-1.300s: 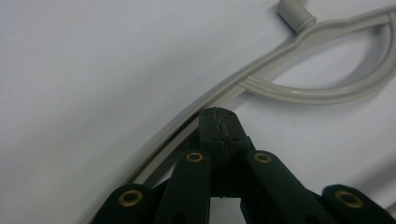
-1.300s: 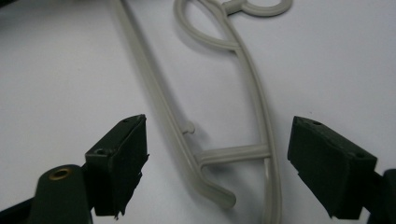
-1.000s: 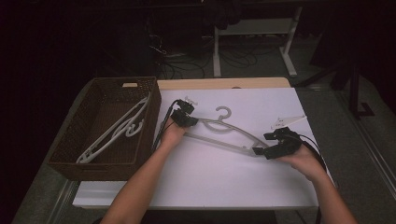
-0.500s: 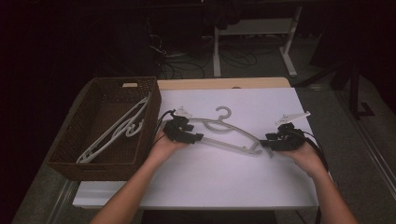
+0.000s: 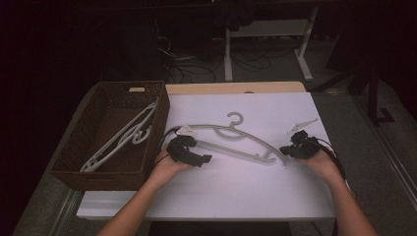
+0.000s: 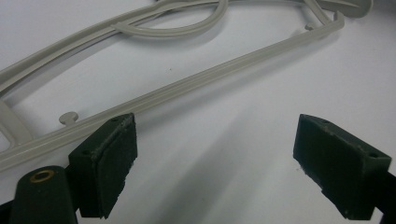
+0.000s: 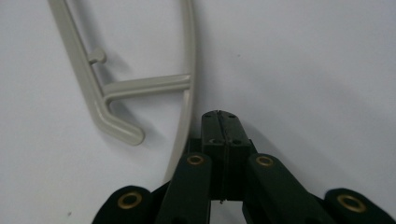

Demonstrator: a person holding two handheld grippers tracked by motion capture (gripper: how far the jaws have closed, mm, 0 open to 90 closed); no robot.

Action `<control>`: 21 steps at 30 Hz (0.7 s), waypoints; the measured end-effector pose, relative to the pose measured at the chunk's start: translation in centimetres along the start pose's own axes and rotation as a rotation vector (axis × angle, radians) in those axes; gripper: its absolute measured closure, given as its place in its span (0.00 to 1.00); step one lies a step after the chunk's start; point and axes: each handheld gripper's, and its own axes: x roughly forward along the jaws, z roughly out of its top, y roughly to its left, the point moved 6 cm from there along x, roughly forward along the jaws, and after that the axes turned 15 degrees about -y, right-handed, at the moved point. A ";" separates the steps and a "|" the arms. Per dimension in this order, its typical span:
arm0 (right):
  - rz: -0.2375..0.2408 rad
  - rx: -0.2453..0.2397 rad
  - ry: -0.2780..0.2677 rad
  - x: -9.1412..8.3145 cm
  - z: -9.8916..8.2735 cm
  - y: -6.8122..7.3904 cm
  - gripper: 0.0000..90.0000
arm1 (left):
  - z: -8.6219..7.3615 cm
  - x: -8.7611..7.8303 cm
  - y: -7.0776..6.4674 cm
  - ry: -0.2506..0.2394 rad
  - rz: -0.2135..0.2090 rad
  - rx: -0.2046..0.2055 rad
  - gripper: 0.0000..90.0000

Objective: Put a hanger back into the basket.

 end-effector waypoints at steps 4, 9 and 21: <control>0.036 -0.019 0.010 -0.2 -0.2 0.5 0.99 | 0.0 0.0 0.0 0.000 0.006 0.007 0.15; 0.171 -0.078 0.045 -0.5 -0.5 3.0 0.99 | 0.1 -0.1 0.1 0.000 0.014 0.012 0.15; 0.455 -0.189 0.128 0.0 -0.7 9.1 0.99 | 0.0 -0.4 0.1 0.012 0.026 0.024 0.15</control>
